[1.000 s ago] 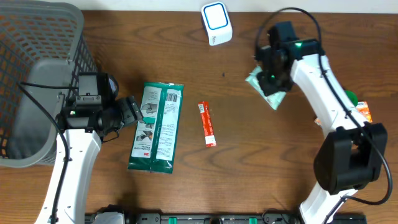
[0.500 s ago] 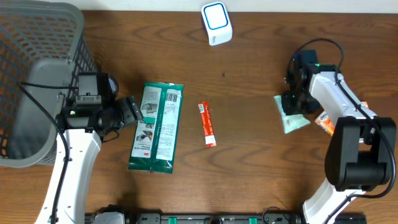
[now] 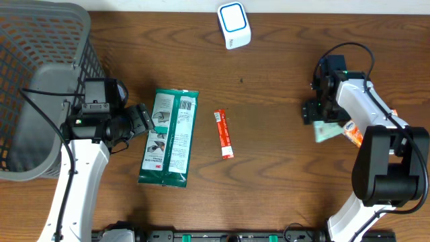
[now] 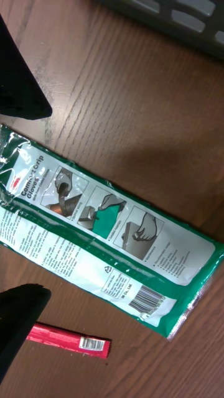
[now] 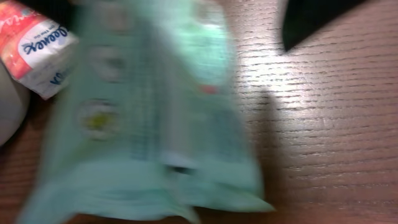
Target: Scan the item barcode
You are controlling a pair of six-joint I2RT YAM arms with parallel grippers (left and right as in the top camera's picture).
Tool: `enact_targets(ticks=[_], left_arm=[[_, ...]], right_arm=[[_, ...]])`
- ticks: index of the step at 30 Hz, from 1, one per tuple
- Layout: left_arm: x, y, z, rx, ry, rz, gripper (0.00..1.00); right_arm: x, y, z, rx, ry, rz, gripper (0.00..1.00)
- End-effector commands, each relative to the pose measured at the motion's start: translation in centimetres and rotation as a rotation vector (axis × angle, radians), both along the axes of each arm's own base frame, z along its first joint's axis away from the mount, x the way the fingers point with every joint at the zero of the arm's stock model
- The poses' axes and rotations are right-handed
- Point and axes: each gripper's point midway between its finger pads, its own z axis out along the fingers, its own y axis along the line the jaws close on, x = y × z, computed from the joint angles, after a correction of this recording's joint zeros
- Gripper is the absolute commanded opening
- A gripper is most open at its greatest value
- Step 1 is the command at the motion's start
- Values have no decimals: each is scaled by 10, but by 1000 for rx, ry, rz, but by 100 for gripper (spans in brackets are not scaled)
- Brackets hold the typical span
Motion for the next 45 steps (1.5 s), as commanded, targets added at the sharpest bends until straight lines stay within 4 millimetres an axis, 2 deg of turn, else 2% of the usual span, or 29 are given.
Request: enact_targets(ticks=[1, 2, 3, 4, 5, 15, 16, 18, 24, 28, 30, 32, 35, 36, 38, 43, 44, 45], left_arm=[[2, 1, 3, 0, -4, 0, 85], [2, 1, 3, 0, -4, 0, 85], [2, 1, 3, 0, -4, 0, 85], [2, 1, 3, 0, -4, 0, 85], [2, 1, 3, 0, -4, 0, 85], [2, 1, 3, 0, -4, 0, 85], [2, 1, 3, 0, -4, 0, 85], [2, 1, 3, 0, -4, 0, 85], [2, 1, 3, 0, -4, 0, 85], [2, 1, 3, 0, -4, 0, 85], [2, 1, 3, 0, -4, 0, 85], [2, 1, 3, 0, -4, 0, 85], [2, 1, 3, 0, -4, 0, 85], [2, 1, 3, 0, -5, 1, 85], [2, 1, 3, 0, -4, 0, 85], [2, 1, 3, 1, -4, 0, 85], [2, 1, 3, 1, -4, 0, 85], [2, 1, 3, 0, -4, 0, 85]], right_arm=[[-1, 0, 2, -5, -3, -10, 1], [0, -1, 2, -6, -4, -12, 1], [0, -1, 2, -7, -5, -12, 6], [0, -1, 2, -6, -6, -12, 47], [0, -1, 2, -6, -7, -12, 99], [2, -1, 0, -4, -15, -12, 99], [3, 4, -2, 16, -20, -1, 99], [6, 31, -7, 152, -38, 71, 99], [5, 57, -6, 294, -41, 90, 99], [5, 102, 8, 566, -69, 210, 99], [5, 111, 14, 638, -81, 234, 99], [6, 109, 15, 654, -86, 217, 99], [3, 129, 34, 838, -105, 236, 99], [-2, 143, 50, 971, -121, 288, 99], [-9, 156, 72, 1119, -157, 355, 99], [-4, 143, 87, 1210, -204, 303, 99], [-4, 145, 114, 1368, -246, 272, 99], [-5, 146, 130, 1452, -285, 277, 98]])
